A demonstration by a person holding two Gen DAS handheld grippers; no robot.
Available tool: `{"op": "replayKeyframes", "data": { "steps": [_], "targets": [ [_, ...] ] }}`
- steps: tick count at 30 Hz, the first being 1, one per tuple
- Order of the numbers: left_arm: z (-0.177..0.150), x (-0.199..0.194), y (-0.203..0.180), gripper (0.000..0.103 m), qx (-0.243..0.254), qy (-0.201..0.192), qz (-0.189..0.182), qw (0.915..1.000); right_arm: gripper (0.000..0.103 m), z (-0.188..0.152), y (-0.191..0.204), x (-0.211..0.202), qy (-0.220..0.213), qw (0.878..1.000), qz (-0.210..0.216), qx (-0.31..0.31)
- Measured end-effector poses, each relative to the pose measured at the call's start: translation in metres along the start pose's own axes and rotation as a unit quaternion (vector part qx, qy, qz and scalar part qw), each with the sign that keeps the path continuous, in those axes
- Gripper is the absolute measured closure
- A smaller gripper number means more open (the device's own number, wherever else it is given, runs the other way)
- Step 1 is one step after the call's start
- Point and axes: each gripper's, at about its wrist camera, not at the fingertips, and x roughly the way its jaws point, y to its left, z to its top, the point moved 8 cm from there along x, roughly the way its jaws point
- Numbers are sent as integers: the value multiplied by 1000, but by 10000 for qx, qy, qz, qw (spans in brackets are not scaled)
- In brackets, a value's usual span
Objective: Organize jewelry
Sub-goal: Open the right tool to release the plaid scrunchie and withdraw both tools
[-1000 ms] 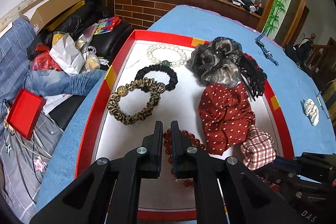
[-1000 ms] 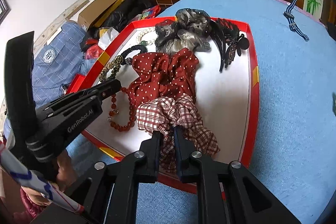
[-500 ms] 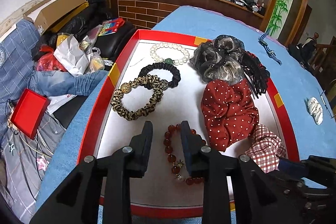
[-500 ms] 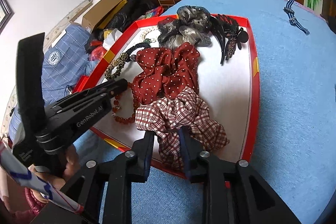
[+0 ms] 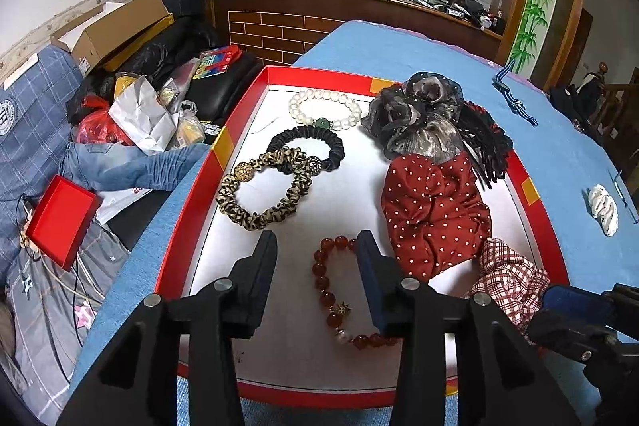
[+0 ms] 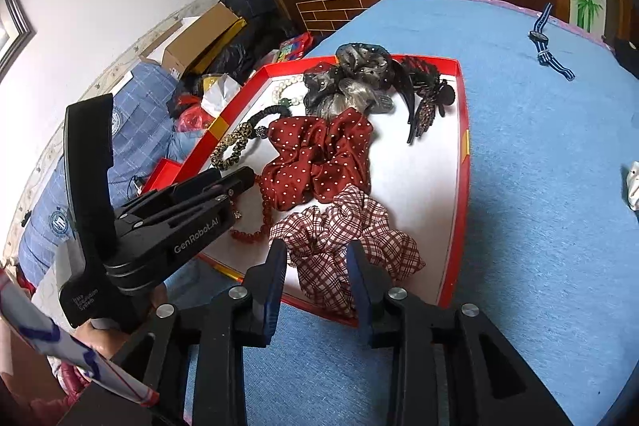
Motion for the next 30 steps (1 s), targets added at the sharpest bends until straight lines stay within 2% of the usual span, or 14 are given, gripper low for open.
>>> {"op": "replayKeyframes", "data": {
  "steps": [3, 6, 10, 13, 15, 17, 18, 23, 30],
  "targets": [
    [0, 0, 0, 59, 5, 2, 29, 10000, 69, 0, -3, 0, 2, 10000, 20, 56],
    [1, -2, -1, 50, 51, -66, 113, 9999, 68, -1, -5, -3, -32, 10000, 7, 82],
    [2, -6, -1, 46, 79, -166, 247, 9995, 56, 0, -6, -12, -145, 9998, 17, 100],
    [2, -9, 0, 45, 25, -211, 306, 9993, 54, 1, -5, -22, -255, 9997, 10, 69],
    [1, -11, -1, 44, 33, -222, 328, 9992, 48, 3, -4, -29, -348, 9994, 20, 60],
    [0, -12, -2, 44, 63, -240, 348, 9991, 29, 6, -4, -37, -490, 9988, 22, 82],
    [-1, -13, -3, 43, 82, -244, 356, 9990, 25, 7, -4, -40, -545, 9985, 18, 97],
    [-2, -17, -7, 42, 157, -327, 445, 9984, 24, 10, -5, -53, -741, 9972, 35, 133],
    [-3, -24, -9, 34, 253, -433, 585, 9970, 24, 5, -8, -57, -752, 9971, -12, 147]
  ]
}}
